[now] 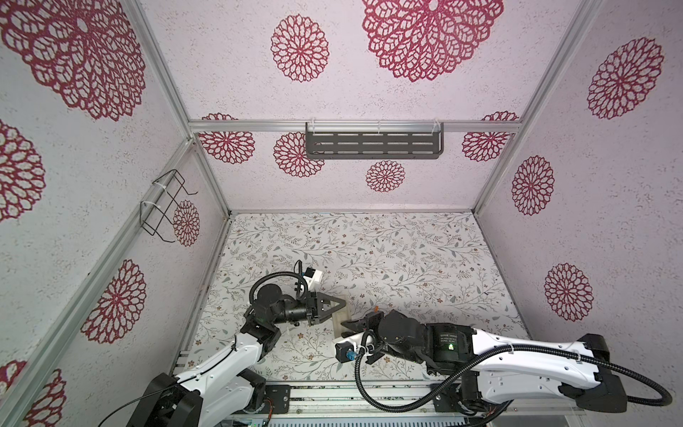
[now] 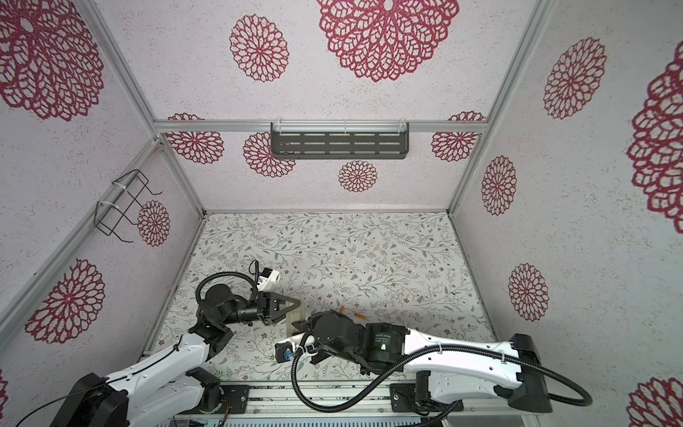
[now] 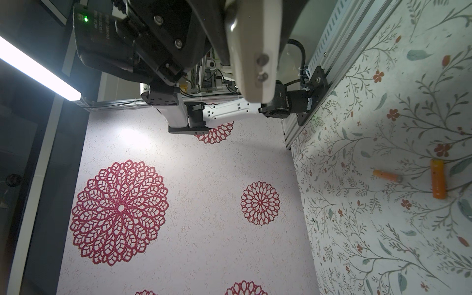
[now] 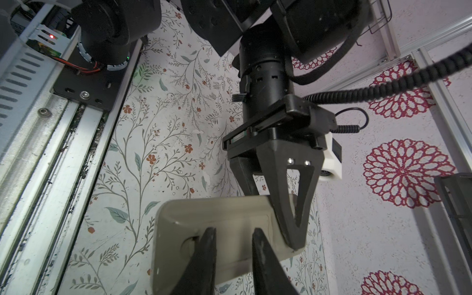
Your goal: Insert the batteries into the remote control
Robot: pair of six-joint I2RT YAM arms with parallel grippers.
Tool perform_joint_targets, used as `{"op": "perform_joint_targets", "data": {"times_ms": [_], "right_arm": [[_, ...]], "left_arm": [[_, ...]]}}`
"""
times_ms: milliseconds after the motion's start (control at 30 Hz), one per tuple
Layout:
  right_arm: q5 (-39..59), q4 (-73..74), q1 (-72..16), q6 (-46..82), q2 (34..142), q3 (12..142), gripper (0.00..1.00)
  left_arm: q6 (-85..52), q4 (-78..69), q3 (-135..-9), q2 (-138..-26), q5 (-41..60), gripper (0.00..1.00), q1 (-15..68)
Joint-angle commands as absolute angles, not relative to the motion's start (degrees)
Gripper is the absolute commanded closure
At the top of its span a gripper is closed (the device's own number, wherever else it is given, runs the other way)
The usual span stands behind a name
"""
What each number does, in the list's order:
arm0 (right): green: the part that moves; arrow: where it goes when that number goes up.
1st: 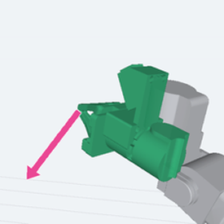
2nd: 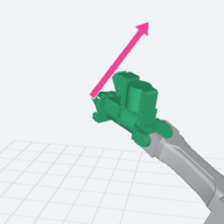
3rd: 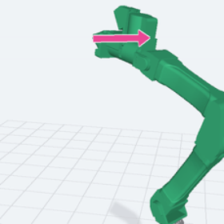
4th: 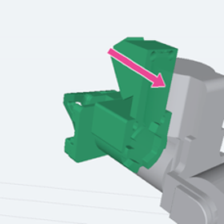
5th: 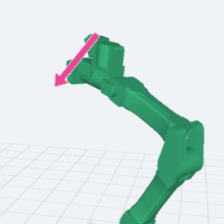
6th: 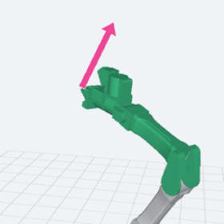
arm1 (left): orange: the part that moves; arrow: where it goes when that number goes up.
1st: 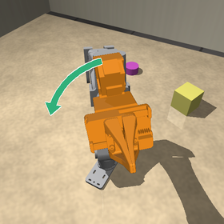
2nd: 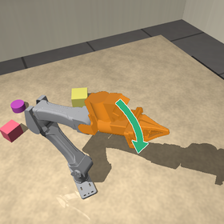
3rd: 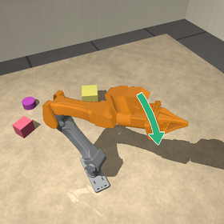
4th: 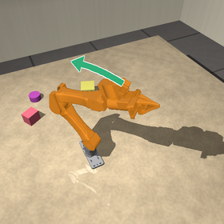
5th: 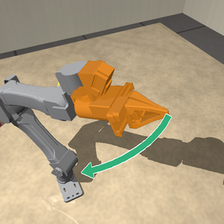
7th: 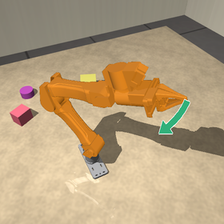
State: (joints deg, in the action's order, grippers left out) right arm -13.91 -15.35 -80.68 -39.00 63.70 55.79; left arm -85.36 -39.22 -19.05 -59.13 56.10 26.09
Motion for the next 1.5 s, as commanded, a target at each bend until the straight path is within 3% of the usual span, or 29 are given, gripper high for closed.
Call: {"op": "perform_joint_targets", "data": {"times_ms": [0, 167, 567, 1467], "right_arm": [[-13.24, -16.57, -80.84, -38.44, 63.71, 58.27, 0.72], [-8.38, -18.5, -80.86, -36.05, 62.57, 58.76, 0.71], [-7.8, -20.76, -80.69, -34.54, 63.96, 59.24, 0.71], [-21.93, -17.73, -80.77, -39.53, 68.79, 60.12, 0.75]], "left_arm": [[-84.68, -39.9, -20.94, -58.62, 56.77, 1.0, 25.83], [-84.05, -38.92, -21.18, -58.37, 57.39, 1.0, 25.82], [-83.33, -37.08, -21.46, -57.35, 57.4, 1.0, 25.88], [-82.28, -36.13, -21.49, -57.46, 57.48, 1.0, 26.02]]}}
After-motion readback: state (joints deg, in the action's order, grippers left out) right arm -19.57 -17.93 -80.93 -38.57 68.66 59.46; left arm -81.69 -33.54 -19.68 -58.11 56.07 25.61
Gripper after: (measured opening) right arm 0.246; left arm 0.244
